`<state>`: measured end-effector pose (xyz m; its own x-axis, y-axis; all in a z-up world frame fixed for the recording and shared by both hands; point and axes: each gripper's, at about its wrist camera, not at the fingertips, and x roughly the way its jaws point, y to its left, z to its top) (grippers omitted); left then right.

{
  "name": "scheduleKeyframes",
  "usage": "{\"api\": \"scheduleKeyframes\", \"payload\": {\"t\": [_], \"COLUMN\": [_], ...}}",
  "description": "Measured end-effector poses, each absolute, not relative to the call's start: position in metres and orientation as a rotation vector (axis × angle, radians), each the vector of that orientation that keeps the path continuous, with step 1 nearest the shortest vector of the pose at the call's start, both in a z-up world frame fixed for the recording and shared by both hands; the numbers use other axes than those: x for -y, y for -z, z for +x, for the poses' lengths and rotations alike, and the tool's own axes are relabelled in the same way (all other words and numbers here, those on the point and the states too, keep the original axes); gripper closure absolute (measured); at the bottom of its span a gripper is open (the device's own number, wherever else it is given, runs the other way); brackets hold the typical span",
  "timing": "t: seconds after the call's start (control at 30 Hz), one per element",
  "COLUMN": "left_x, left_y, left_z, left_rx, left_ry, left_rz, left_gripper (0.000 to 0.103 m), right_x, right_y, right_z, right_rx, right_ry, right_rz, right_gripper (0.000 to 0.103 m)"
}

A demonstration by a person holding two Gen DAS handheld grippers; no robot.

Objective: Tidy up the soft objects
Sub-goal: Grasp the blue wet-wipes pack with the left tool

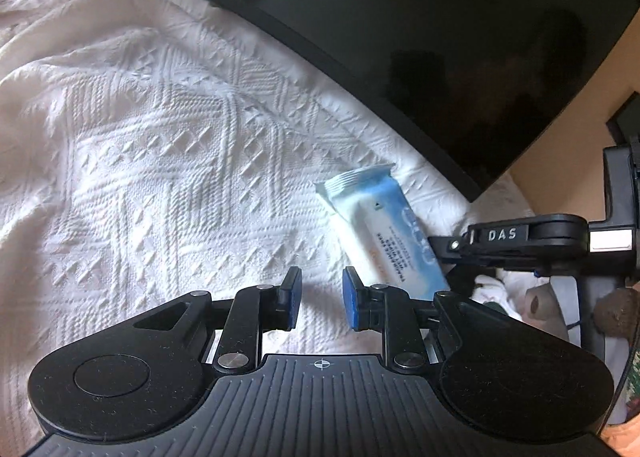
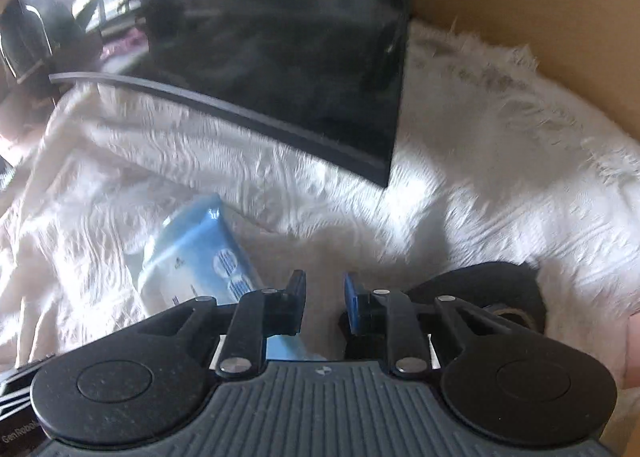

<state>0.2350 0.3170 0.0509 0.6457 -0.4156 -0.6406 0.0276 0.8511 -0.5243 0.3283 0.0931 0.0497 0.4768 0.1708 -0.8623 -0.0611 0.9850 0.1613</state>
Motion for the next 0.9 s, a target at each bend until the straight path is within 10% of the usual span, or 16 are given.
{"api": "scheduleKeyframes", "payload": {"t": [0.43, 0.67, 0.9], "left_x": [-0.336, -0.321, -0.290], "left_y": [-0.063, -0.080, -0.062], "left_z": [0.247, 0.206, 0.184], "left_rx": [-0.829, -0.696, -0.729], "left_ry": [0.220, 0.328, 0.359], "left_rz": [-0.422, -0.112, 0.145], "left_gripper": [0.073, 0.073, 0.073], "right_x": [-0.150, -0.129, -0.126], "right_y": [-0.069, -0.086, -0.050], "right_z": [0.265, 0.178, 0.118], "right_rx": [-0.984, -0.851, -0.878], "right_ry": [-0.389, -0.465, -0.435], "right_rz": [0.018, -0.011, -0.146], "right_gripper": [0.086, 0.046, 0.046]}}
